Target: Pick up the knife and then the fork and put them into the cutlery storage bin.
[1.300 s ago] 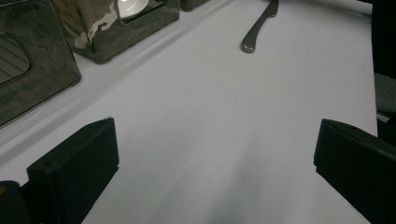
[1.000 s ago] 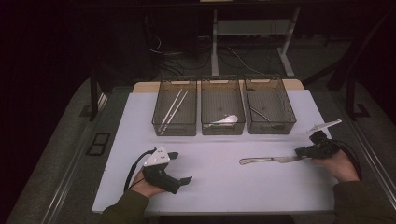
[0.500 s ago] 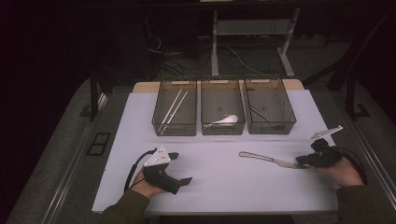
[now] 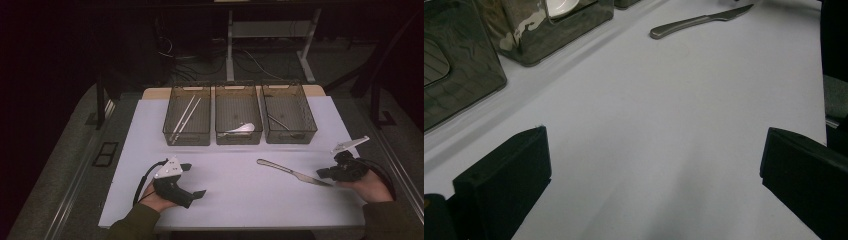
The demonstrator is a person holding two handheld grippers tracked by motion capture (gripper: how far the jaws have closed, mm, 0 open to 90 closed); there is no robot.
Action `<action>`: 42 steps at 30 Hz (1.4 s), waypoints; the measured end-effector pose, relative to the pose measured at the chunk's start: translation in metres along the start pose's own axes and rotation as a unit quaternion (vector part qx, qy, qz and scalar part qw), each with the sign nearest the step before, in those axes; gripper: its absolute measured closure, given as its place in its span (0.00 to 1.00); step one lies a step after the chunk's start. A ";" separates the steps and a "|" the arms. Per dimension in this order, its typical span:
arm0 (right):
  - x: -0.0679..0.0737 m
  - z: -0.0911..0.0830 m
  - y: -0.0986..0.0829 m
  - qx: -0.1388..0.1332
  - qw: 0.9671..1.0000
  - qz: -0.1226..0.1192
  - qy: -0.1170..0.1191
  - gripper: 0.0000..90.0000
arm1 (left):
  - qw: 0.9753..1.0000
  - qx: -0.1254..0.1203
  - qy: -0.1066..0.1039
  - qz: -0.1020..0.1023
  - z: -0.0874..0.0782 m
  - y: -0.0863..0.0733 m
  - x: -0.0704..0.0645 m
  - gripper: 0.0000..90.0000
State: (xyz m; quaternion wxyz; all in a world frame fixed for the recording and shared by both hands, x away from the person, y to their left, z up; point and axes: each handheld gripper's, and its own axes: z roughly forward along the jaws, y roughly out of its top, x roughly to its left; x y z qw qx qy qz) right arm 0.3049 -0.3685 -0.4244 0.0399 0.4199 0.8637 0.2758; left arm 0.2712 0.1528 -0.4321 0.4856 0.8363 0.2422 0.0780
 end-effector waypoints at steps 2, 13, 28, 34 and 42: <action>0.000 -0.004 0.004 -0.008 1.000 0.000 0.007 0.90 | 1.000 0.000 0.001 -0.002 0.000 0.000 0.000 0.00; 0.020 0.000 0.044 0.007 0.998 -0.064 0.008 0.64 | 1.000 0.005 0.000 0.001 0.001 0.000 0.000 0.00; 0.050 0.046 0.092 0.120 0.979 -0.166 0.016 0.78 | 1.000 0.005 -0.002 0.002 0.001 0.000 0.000 0.00; 0.055 0.056 0.097 0.152 0.970 -0.192 0.001 0.82 | 1.000 0.007 -0.002 0.001 0.002 0.000 -0.001 0.00; 0.061 0.067 0.101 0.185 0.961 -0.204 -0.005 0.86 | 1.000 0.007 -0.004 0.002 0.002 0.000 -0.001 0.00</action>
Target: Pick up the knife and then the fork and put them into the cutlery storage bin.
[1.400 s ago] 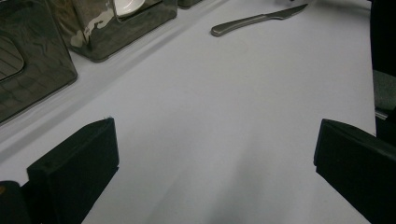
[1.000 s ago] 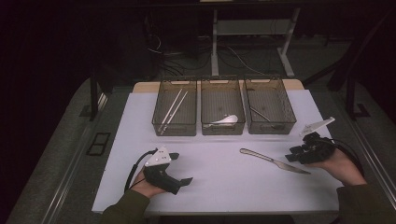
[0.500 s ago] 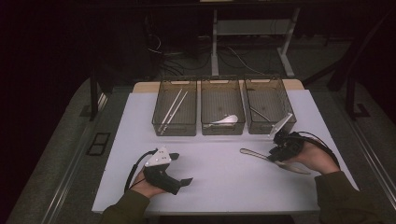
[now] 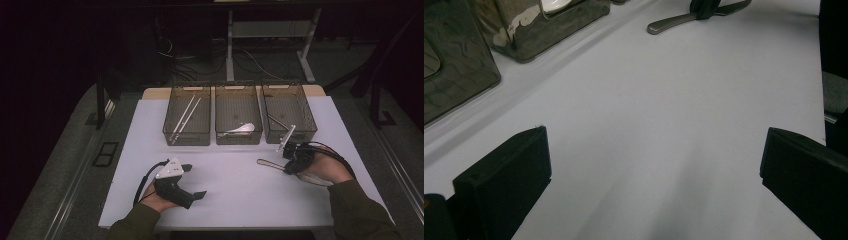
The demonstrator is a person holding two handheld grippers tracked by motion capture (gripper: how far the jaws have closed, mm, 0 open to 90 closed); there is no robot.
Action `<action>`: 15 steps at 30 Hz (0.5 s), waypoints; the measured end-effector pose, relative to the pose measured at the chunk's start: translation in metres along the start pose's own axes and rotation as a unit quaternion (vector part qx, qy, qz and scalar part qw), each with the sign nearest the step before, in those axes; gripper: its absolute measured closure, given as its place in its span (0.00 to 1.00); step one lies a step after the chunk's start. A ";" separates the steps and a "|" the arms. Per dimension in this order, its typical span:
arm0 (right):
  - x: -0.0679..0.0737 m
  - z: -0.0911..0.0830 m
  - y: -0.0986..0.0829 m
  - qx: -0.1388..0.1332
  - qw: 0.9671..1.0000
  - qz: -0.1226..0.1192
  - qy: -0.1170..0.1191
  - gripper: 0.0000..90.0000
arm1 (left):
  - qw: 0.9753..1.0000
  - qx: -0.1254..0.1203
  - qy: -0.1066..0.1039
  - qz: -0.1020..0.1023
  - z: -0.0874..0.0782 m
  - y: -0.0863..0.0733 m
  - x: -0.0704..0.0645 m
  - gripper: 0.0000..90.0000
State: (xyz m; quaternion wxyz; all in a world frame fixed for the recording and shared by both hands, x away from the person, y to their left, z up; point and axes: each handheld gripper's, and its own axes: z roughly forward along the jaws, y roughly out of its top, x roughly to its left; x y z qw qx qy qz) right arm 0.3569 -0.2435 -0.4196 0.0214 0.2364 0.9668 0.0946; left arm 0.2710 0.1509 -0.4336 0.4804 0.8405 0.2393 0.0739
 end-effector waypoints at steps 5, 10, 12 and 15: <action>-0.001 0.001 0.003 0.010 1.000 0.002 0.005 0.87 | 1.000 0.002 -0.001 0.001 0.000 0.000 0.000 0.00; -0.001 0.000 0.003 0.010 1.000 0.002 0.005 0.88 | 1.000 0.002 -0.001 0.002 0.000 0.000 0.000 0.00; -0.001 0.000 0.003 0.010 1.000 0.005 0.005 0.88 | 1.000 0.001 -0.002 0.002 0.000 0.000 0.000 0.00; -0.003 0.000 0.000 0.004 1.000 0.004 0.004 0.88 | 1.000 0.002 -0.001 0.001 0.000 0.000 0.000 0.00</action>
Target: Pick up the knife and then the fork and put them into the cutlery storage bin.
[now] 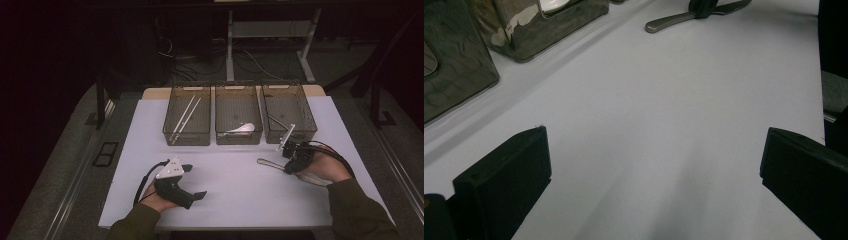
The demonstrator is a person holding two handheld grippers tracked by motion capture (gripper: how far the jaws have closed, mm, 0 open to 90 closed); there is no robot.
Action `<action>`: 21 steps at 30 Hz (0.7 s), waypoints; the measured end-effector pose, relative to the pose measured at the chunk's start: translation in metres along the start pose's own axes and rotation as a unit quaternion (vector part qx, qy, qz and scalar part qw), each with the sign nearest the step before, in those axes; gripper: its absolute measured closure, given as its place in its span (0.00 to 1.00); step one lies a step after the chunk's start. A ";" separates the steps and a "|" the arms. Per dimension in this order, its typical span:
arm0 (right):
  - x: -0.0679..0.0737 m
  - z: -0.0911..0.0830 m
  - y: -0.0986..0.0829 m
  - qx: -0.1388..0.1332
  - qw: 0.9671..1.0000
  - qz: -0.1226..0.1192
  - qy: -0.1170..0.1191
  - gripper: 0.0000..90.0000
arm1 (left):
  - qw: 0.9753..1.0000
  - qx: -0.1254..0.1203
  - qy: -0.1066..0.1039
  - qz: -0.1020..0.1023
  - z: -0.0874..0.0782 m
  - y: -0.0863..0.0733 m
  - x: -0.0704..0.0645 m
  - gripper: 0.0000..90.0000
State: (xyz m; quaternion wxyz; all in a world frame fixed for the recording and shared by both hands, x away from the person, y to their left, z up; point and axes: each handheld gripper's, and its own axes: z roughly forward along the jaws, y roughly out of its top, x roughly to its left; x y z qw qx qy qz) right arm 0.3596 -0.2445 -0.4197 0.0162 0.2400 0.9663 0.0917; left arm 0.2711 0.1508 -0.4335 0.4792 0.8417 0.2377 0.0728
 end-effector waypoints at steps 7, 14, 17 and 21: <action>-0.004 -0.002 -0.008 -0.030 0.999 0.024 0.004 0.88 | 1.000 -0.001 0.000 0.000 0.000 0.000 0.000 0.00; -0.009 -0.012 -0.016 -0.072 0.996 0.049 0.012 0.88 | 1.000 0.000 0.000 0.000 0.000 0.000 0.000 0.00; -0.009 -0.014 -0.018 -0.085 0.995 0.058 0.014 0.88 | 1.000 0.000 0.000 0.000 0.000 0.000 0.000 0.00; -0.011 -0.021 -0.021 -0.107 0.991 0.072 0.015 0.88 | 1.000 0.000 0.000 0.000 0.000 0.000 0.000 0.00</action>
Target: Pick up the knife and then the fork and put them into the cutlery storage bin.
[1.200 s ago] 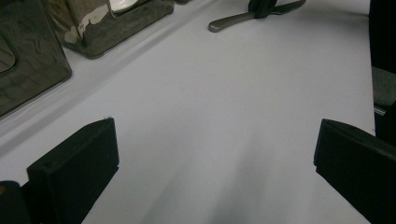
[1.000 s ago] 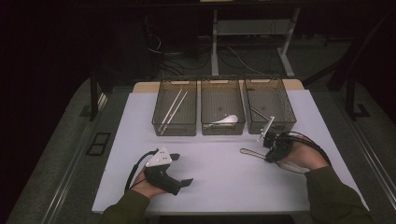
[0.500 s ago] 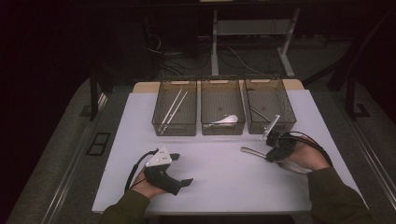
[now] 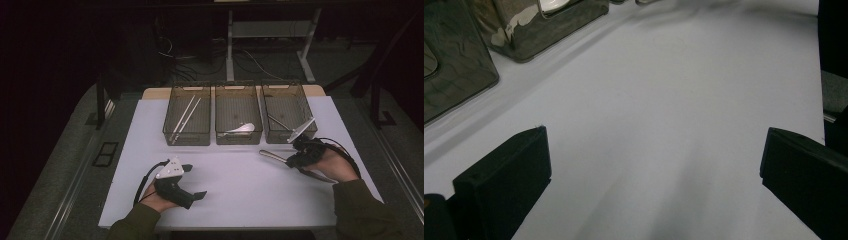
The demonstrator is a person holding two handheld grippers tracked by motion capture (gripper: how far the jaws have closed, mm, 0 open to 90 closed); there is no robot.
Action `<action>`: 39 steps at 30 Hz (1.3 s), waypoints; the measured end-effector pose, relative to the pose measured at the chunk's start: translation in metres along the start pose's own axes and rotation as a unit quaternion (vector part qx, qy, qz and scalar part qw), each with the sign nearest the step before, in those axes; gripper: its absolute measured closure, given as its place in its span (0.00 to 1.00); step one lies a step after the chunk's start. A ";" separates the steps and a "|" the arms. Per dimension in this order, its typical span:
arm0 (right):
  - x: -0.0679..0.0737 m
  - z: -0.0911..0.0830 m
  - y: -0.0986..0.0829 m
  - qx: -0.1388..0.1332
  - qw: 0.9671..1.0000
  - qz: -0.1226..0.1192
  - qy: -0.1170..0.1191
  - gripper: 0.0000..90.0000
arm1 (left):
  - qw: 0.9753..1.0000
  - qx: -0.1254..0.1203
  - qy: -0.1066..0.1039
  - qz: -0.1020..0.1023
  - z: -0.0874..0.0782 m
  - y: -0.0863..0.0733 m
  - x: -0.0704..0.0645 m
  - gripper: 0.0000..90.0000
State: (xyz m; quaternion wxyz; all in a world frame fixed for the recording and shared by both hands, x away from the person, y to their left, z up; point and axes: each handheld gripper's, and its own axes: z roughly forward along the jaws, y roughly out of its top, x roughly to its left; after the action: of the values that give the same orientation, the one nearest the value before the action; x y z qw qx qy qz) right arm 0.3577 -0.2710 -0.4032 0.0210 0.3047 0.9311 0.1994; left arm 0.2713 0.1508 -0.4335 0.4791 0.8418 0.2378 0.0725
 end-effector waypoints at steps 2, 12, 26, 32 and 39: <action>-0.001 -0.005 -0.001 -0.015 1.000 0.007 0.003 0.88 | 1.000 -0.001 0.000 0.000 0.000 0.000 0.000 0.00; -0.007 -0.030 -0.009 -0.067 0.997 0.036 -0.004 0.88 | 1.000 0.000 0.001 -0.002 0.000 0.000 0.000 0.00; -0.018 -0.055 -0.014 -0.108 0.992 0.066 -0.027 0.88 | 1.000 0.001 0.002 -0.003 0.001 0.000 0.000 0.00; -0.026 -0.063 -0.012 -0.121 0.989 0.082 -0.036 0.88 | 1.000 -0.001 0.001 -0.006 0.001 0.000 0.001 0.00; -0.042 -0.070 -0.001 -0.118 0.986 0.102 -0.058 0.88 | 1.000 0.001 -0.001 -0.002 0.001 -0.001 0.001 0.00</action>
State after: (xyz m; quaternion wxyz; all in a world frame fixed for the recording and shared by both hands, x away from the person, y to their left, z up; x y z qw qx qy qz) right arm 0.3804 -0.3214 -0.3423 0.0905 0.4045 0.8625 0.2904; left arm 0.2724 0.1505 -0.4352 0.4783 0.8420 0.2394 0.0704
